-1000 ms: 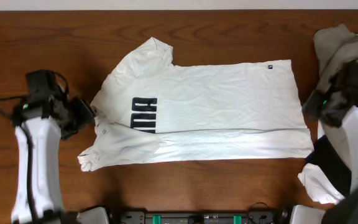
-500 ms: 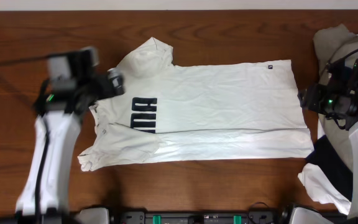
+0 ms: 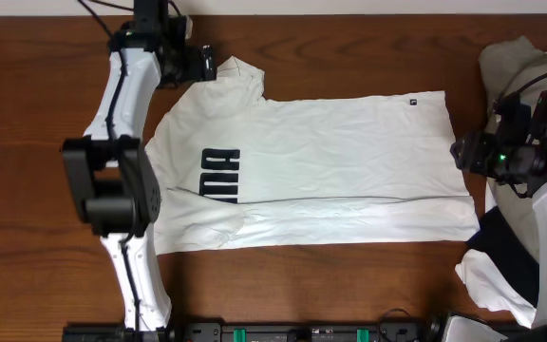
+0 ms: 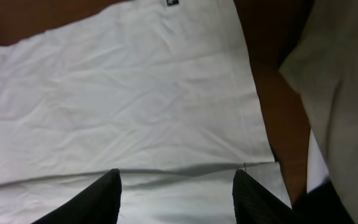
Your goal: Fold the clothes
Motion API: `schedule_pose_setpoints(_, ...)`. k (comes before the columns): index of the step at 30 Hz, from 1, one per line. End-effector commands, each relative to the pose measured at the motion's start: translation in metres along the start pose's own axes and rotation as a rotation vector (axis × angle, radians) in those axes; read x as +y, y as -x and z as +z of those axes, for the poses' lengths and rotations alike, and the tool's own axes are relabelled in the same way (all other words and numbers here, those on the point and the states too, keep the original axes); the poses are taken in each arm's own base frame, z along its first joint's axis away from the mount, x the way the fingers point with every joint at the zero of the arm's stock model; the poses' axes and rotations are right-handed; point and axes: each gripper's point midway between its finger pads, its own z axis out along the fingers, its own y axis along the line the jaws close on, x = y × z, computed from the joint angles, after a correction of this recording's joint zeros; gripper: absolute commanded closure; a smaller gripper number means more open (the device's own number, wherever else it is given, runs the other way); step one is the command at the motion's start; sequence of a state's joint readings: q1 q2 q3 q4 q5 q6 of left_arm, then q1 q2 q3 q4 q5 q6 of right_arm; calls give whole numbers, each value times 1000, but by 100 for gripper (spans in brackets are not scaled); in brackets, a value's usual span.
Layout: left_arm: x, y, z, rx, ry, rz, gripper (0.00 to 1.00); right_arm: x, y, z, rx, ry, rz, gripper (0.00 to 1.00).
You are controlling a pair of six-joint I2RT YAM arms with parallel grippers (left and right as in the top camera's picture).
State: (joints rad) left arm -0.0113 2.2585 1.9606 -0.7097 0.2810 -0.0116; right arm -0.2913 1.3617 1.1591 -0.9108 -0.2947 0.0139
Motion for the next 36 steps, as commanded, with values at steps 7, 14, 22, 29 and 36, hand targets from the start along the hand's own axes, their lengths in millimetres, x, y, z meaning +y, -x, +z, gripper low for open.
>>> schedule_pose_setpoints(7, 15, 4, 51, -14, 56, 100, 0, -6, -2, 10, 27, -12, -6, 44)
schedule_pose_setpoints(14, 12, 6, 72, -37, 52, 147, 21, -6, -2, 10, 27, -12, -5, 44)
schedule_pose_setpoints(22, 8, -6, 82, 2, 48, 149, 36, -6, -2, 10, 28, -12, -5, 44)
schedule_pose_setpoints(29, 9, -16, 82, 42, 49, 142, 20, -6, -2, 10, 28, -12, -5, 44)
schedule_pose_setpoints(36, 10, -23, 82, 69, 50, 137, 41, -6, -4, 10, 35, -12, -3, 44)
